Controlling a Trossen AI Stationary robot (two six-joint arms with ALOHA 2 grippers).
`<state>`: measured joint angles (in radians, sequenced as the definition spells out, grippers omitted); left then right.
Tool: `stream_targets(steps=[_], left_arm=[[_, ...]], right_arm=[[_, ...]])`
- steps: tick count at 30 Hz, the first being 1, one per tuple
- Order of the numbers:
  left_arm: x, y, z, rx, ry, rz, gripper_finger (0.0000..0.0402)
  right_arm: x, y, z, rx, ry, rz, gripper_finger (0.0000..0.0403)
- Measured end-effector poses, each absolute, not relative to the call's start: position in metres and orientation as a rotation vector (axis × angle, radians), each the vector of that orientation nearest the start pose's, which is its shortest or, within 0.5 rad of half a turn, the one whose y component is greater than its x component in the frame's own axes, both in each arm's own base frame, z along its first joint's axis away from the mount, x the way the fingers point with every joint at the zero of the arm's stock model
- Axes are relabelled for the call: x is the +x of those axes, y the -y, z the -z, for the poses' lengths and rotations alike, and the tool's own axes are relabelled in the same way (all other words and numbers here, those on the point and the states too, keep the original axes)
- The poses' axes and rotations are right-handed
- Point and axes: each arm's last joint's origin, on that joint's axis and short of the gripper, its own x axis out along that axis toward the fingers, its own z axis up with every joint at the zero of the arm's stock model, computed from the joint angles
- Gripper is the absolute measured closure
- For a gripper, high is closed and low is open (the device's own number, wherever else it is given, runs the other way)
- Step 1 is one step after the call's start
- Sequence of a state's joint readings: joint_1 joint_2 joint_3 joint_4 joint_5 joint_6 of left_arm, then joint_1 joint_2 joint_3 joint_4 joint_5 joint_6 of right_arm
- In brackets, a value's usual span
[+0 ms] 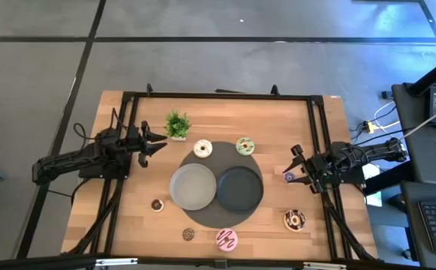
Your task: Pick & Place donuts
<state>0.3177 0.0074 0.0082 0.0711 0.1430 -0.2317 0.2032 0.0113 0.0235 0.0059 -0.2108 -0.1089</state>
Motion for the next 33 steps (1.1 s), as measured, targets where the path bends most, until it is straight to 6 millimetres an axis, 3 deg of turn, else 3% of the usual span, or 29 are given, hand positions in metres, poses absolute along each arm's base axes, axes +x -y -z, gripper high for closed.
stream_targets(steps=[6,14,25,33], left_arm=[[0.0935,-0.0264,-0.1726,-0.215,0.090,-0.166,0.0274],[0.0935,-0.0264,-0.1726,-0.215,0.090,-0.166,0.0274],[0.0935,-0.0264,-0.1726,-0.215,0.090,-0.166,0.0274],[0.0935,-0.0264,-0.1726,-0.215,0.090,-0.166,0.0274]], right_arm=[[0.0931,-0.0254,-0.1712,-0.099,0.039,-0.413,0.0229],[0.0931,-0.0254,-0.1712,0.099,-0.003,-0.415,0.0224],[0.0931,-0.0254,-0.1712,0.156,-0.015,-0.416,0.0130],[0.0935,-0.0244,-0.1710,0.206,-0.023,-0.377,0.0122]])
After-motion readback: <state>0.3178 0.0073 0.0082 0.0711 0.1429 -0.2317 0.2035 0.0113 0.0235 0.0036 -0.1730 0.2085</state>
